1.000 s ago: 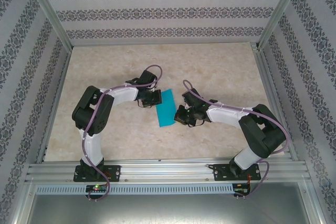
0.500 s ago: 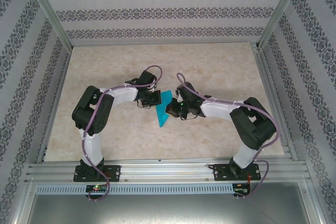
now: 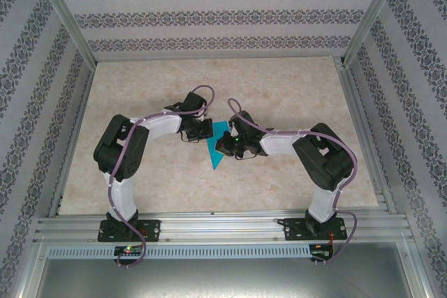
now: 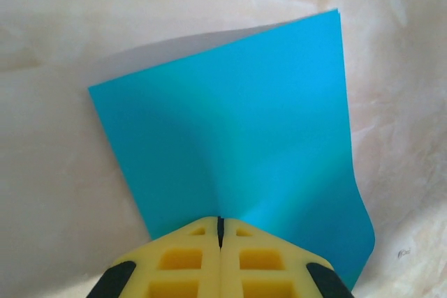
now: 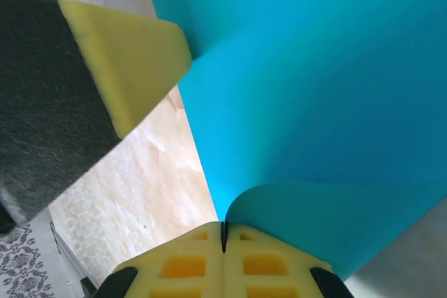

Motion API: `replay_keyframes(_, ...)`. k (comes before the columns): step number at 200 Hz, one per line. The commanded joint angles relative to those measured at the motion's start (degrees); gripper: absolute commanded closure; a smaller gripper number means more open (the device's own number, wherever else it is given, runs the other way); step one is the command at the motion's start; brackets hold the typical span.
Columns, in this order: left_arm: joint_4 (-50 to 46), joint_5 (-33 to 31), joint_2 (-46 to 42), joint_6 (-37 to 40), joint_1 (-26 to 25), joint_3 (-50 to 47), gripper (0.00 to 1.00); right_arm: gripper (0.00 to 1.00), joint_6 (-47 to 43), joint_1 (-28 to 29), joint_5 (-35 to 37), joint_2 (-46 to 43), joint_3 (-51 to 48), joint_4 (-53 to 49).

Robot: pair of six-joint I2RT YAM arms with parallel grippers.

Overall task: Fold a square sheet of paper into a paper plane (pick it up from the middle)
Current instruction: Third fold the triangle at the center of the table.

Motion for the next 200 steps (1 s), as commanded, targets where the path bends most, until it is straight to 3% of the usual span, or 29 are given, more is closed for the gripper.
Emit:
replay_keyframes(1, -0.72, -0.94, -0.83, -1.53, 0.91, 0.14, 1.0, 1.0, -0.07, 0.34, -0.41, 0.77, -0.03, 1.98)
replay_keyframes(200, -1.62, 0.98, 3.23, -1.51, 0.83, 0.02, 1.0, 1.0, -1.84, 0.38, -0.84, 3.77, 1.03, 2.57)
